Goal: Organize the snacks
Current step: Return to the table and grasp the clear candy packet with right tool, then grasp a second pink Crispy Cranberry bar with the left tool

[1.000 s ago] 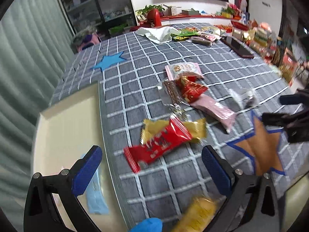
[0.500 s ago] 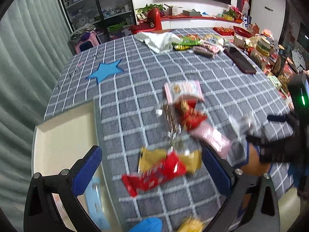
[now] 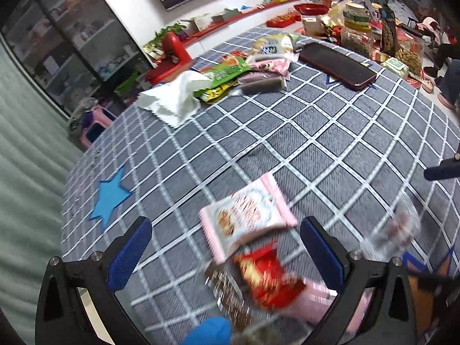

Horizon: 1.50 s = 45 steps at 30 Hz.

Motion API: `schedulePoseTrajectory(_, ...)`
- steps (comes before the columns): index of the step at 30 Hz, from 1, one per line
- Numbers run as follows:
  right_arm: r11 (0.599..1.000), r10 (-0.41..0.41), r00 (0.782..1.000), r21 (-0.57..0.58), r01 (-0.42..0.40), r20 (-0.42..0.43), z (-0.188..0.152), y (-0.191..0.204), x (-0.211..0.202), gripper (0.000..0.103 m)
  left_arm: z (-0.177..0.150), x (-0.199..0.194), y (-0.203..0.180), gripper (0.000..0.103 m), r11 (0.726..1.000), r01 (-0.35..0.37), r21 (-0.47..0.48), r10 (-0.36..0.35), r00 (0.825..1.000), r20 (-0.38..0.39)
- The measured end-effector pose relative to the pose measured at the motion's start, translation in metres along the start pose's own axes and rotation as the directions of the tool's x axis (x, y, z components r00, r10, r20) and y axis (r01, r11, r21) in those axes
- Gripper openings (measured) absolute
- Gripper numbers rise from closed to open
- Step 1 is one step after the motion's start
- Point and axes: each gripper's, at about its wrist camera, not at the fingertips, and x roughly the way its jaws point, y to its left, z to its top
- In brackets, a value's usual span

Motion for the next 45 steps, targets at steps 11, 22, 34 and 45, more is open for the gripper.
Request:
schedulePoseTrajectory(11, 0.997, 0.052, 0.999, -0.062, -0.052, 0.009, 0.029, 0.000, 0.030, 0.102, 0.012, 0.040, -0.009, 0.103, 0.996, 0.031, 0.080, -0.029, 0.999, -0.017)
schedulePoseTrajectory(22, 0.997, 0.032, 0.999, 0.067, -0.032, 0.004, 0.044, -0.006, 0.027, 0.072, 0.007, 0.038, 0.000, 0.073, 0.984, 0.162, -0.077, -0.168, 0.983, -0.072)
schedulePoseTrajectory(34, 0.957, 0.089, 0.996, 0.276, -0.093, 0.028, 0.015, -0.034, -0.009, 0.041, -0.005, -0.014, 0.015, 0.026, 0.937, 0.221, -0.271, -0.223, 0.975, 0.023)
schedulePoseTrajectory(45, 0.924, 0.134, 0.987, 0.349, -0.157, 0.089, 0.013, -0.028, -0.048, 0.041, -0.041, -0.050, 0.051, 0.013, 0.886, 0.254, -0.387, -0.245, 0.967, 0.073)
